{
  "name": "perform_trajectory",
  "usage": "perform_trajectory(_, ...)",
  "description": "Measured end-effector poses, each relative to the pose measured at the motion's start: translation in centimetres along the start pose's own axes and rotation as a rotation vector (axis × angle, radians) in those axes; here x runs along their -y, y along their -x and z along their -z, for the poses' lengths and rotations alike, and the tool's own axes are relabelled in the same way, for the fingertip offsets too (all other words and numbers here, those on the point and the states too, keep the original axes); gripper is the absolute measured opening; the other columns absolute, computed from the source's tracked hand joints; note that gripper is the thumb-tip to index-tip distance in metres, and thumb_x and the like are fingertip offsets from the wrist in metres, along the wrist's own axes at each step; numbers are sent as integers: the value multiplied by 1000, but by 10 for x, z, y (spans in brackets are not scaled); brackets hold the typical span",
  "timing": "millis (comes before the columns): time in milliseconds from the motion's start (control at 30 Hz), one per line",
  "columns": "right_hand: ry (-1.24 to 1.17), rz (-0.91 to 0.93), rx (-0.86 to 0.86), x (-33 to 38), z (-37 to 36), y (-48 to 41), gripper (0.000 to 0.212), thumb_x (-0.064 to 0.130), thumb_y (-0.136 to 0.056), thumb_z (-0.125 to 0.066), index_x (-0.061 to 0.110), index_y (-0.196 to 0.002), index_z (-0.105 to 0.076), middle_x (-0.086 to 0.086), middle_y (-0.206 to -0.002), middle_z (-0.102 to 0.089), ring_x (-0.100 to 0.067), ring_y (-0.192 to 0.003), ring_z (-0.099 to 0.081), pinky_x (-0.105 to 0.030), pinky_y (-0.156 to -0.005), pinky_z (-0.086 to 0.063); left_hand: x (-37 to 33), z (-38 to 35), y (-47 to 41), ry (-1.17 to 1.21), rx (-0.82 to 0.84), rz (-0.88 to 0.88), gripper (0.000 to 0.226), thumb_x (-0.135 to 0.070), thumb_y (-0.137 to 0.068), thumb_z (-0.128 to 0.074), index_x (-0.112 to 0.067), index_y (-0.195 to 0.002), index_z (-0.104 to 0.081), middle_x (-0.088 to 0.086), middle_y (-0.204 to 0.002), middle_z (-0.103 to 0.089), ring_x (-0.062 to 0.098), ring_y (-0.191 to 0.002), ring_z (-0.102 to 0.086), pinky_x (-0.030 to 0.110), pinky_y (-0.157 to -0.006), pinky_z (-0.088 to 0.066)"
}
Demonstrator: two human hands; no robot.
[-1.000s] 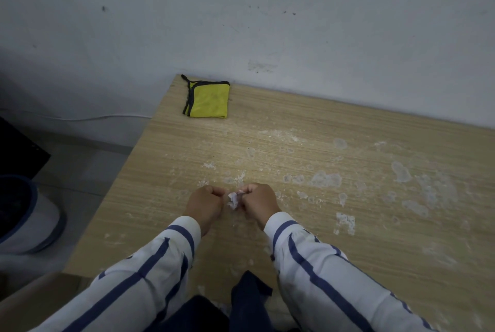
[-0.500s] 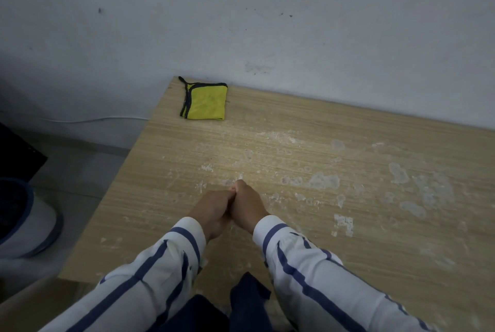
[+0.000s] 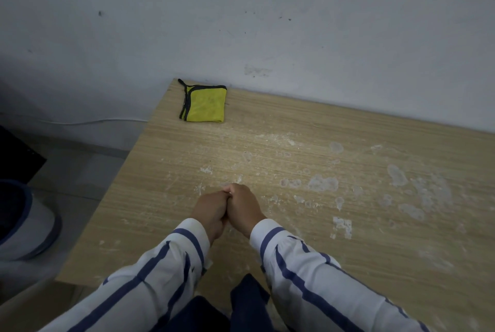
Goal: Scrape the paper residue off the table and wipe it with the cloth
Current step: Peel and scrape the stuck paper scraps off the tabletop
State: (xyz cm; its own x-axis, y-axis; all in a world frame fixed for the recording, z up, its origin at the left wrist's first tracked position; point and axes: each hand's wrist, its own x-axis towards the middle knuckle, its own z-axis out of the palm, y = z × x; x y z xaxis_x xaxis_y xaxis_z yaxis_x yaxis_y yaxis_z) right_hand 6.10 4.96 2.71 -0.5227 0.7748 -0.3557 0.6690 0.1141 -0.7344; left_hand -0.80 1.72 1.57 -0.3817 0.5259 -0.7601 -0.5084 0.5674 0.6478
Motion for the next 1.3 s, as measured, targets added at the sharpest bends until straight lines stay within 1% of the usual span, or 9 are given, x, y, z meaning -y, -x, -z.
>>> perform_trajectory(133,2,34,11,-8,-9,-3,21,6,-82,-41,2,-92,-60,-23,-96,-62,-32,-79,-60,-45,-70,-54,-3,1,-1,-33,8,10,32,-9,-96,-40,5,-119,-57,29,-116,-61,27,-85,-61,40,-75,-52)
perform_trajectory(200,42,52,26,-11,-7,-1,22,7,-86,-40,5,-98,-58,-19,-107,-58,-28,-88,-54,-36,-72,-49,-5,0,-1,-8,52,10,30,-9,-96,-41,3,-115,-60,28,-118,-61,25,-84,-62,33,-68,-51)
perform_trajectory(300,79,50,11,-17,0,2,34,2,-92,-39,5,-124,-49,-18,-123,-45,-31,-112,-43,-30,-91,-41,-7,-5,6,62,95,2,27,-5,-95,-41,3,-108,-62,22,-109,-65,27,-98,-62,33,-75,-52)
perform_trajectory(400,-33,9,-65,-15,6,7,36,4,-92,-41,9,-127,-48,-17,-126,-43,-28,-107,-49,-24,-85,-40,-10,-13,13,59,131,-28,25,-2,-96,-39,-2,-104,-62,17,-105,-63,24,-94,-60,30,-72,-50)
perform_trajectory(567,-204,-50,-178,-14,19,9,23,4,-88,-42,7,-104,-58,-15,-105,-62,-20,-80,-56,-19,-56,-42,-11,-31,16,69,141,-50,30,2,-94,-37,-5,-109,-63,18,-125,-57,27,-111,-54,34,-87,-47)
perform_trajectory(667,-325,-145,-181,-21,33,8,18,7,-85,-41,20,-83,-54,-9,-93,-65,-22,-80,-59,-30,-64,-49,-9,-44,15,120,137,-41,31,-6,-97,-41,-2,-122,-59,16,-128,-57,26,-116,-55,34,-89,-48)
perform_trajectory(833,-442,-215,-196,-36,65,17,19,2,-81,-43,18,-73,-50,-6,-74,-58,-20,-68,-54,-32,-58,-45,-6,-78,29,110,192,-72,19,-13,-92,-53,-5,-91,-70,14,-102,-70,22,-100,-64,36,-91,-51)
perform_trajectory(1100,-531,-293,-262,-96,122,32,17,-2,-75,-47,13,-68,-47,-6,-63,-55,-18,-57,-52,-28,-51,-42,15,-157,54,-11,207,-92,19,-14,-91,-53,-9,-84,-70,8,-90,-70,15,-86,-64,26,-65,-49)
perform_trajectory(1300,-448,-308,-304,-165,176,49,16,6,-75,-46,16,-63,-45,-10,-68,-56,-23,-63,-53,-37,-58,-49,45,-236,70,-169,179,-120,29,-16,-94,-44,0,-89,-68,15,-80,-67,23,-73,-60,31,-63,-48)
